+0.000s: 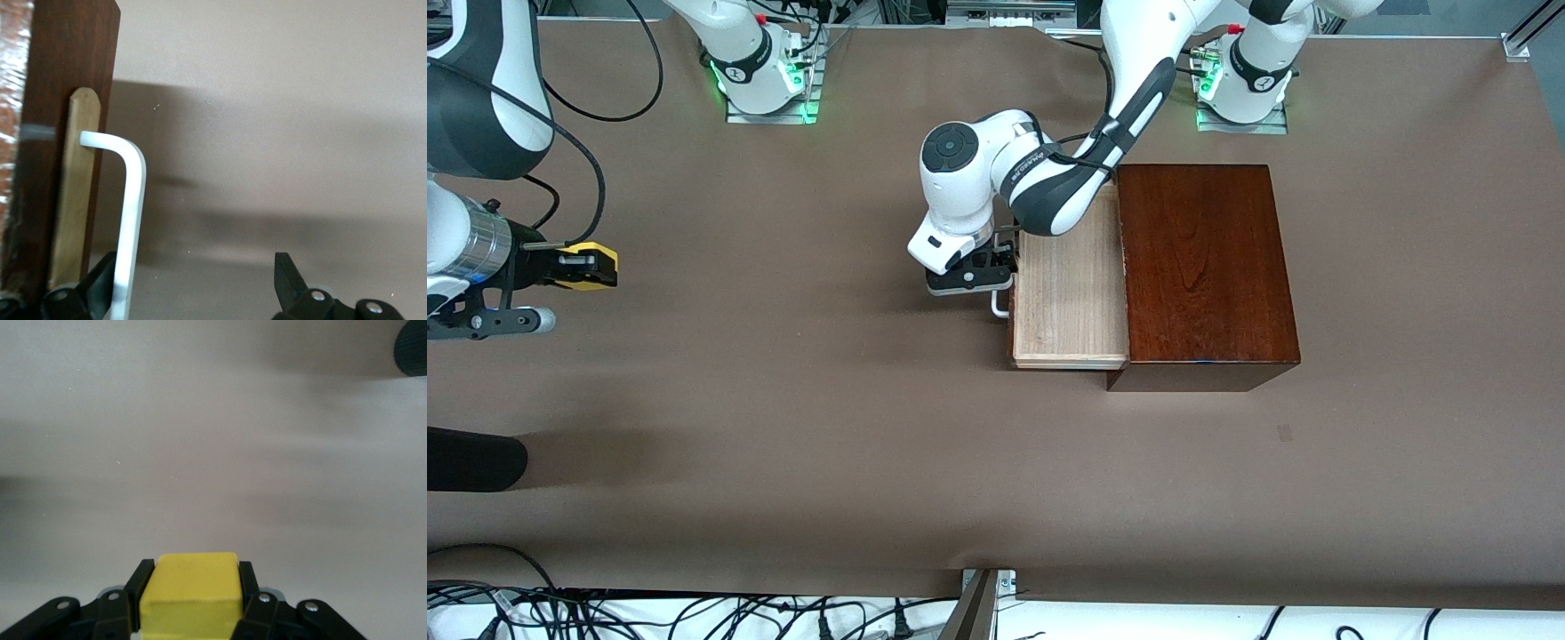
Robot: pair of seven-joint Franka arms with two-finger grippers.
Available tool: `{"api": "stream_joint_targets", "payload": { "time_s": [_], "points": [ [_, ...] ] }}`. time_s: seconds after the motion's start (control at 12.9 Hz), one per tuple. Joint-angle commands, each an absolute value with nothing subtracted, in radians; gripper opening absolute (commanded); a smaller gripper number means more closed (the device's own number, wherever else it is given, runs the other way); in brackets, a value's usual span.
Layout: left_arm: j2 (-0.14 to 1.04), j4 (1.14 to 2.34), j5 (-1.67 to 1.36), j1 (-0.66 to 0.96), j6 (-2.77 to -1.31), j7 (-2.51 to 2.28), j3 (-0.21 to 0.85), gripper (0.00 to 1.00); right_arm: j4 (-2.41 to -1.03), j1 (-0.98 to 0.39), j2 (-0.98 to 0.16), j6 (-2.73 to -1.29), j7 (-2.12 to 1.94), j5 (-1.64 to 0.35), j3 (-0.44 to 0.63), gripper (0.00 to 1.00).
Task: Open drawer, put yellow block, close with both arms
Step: 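Grasp the white drawer handle with the left gripper and pull it open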
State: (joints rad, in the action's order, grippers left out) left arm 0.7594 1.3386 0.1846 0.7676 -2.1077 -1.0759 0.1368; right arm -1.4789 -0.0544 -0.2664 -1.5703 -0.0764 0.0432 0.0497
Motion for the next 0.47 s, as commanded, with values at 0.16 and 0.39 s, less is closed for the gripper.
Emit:
{"api": "stream_joint_targets", "payload": {
  "time_s": [0.16,0.39],
  "points": [
    [0.634,1.368,0.173,0.747,-1.912,-0.982,0.140,1.00,-1.463,-0.044,-0.270,-1.571,-0.068,0.037,0.046,0.02],
    [0.556,1.368,0.157,0.723,-1.823,-0.985,0.161,1.00,-1.462,-0.043,-0.268,-1.569,-0.066,0.037,0.046,0.02]
  ]
}}
